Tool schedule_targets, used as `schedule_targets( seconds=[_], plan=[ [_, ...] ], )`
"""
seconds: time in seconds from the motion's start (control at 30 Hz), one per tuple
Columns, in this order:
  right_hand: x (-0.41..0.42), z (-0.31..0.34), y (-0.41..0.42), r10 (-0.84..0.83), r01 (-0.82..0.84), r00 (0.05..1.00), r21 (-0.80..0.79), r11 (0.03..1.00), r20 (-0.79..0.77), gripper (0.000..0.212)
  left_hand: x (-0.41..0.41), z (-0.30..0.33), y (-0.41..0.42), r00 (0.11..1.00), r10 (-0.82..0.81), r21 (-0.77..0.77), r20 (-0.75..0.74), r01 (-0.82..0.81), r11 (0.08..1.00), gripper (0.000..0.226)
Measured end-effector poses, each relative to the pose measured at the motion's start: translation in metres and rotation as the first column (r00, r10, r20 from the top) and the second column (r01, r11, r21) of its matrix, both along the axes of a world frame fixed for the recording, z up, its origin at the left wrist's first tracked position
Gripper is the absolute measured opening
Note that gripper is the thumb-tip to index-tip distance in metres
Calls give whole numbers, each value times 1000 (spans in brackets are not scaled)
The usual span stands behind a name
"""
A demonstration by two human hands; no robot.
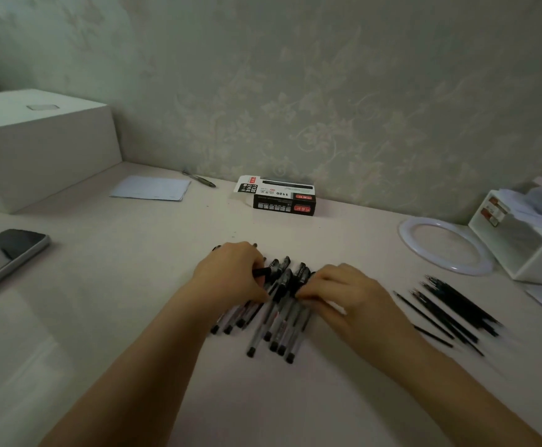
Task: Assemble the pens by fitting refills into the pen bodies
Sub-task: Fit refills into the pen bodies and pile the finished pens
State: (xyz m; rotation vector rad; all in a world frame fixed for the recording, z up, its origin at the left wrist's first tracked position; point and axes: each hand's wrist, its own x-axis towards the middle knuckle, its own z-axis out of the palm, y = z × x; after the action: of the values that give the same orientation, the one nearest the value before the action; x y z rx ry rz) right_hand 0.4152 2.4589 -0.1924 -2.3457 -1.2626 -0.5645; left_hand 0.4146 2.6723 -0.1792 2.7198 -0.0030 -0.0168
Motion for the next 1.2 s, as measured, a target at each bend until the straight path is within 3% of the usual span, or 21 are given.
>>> schedule_targets(
  seconds=[0.27,0.47,0.7,0.83,0.87,0.93,0.97,1.03,1.13,1.2],
  plan=[
    [21,11,62,192,-130,976,-431,893,103,27,7,-2,11,1000,31,38,-2,-31,999,26],
    [26,11,74,216,-116,968,-540,834,126,27,10,-4,15,996,86,20,20,-87,996,25],
    [23,18,68,326,-143,913,-558,817,243,18,8,-2,14,996,87,17,37,-88,996,24],
    [25,19,38,181,-66,935,-354,933,304,21,6,0,5,976,61,-133,208,-34,991,6],
    [23,17,29,95,-37,966,-235,971,241,21,6,0,0,965,40,-155,258,1,988,9],
    [16,12,10,-72,84,994,152,985,-81,14,5,0,-13,953,-57,-180,297,114,977,14],
    [13,7,1,-78,166,963,343,925,-259,11,3,-1,-21,948,-120,-188,294,180,965,18],
    [6,-3,-16,-14,312,894,600,736,-448,8,0,-5,-39,933,-214,-191,290,276,942,22],
    [-1,-12,-33,218,532,723,729,431,-655,13,-5,-14,-59,907,-244,-207,342,327,922,18],
    [-2,-12,-36,431,640,590,721,267,-683,15,-9,-17,-68,893,-262,-226,366,359,906,17]
  ],
)
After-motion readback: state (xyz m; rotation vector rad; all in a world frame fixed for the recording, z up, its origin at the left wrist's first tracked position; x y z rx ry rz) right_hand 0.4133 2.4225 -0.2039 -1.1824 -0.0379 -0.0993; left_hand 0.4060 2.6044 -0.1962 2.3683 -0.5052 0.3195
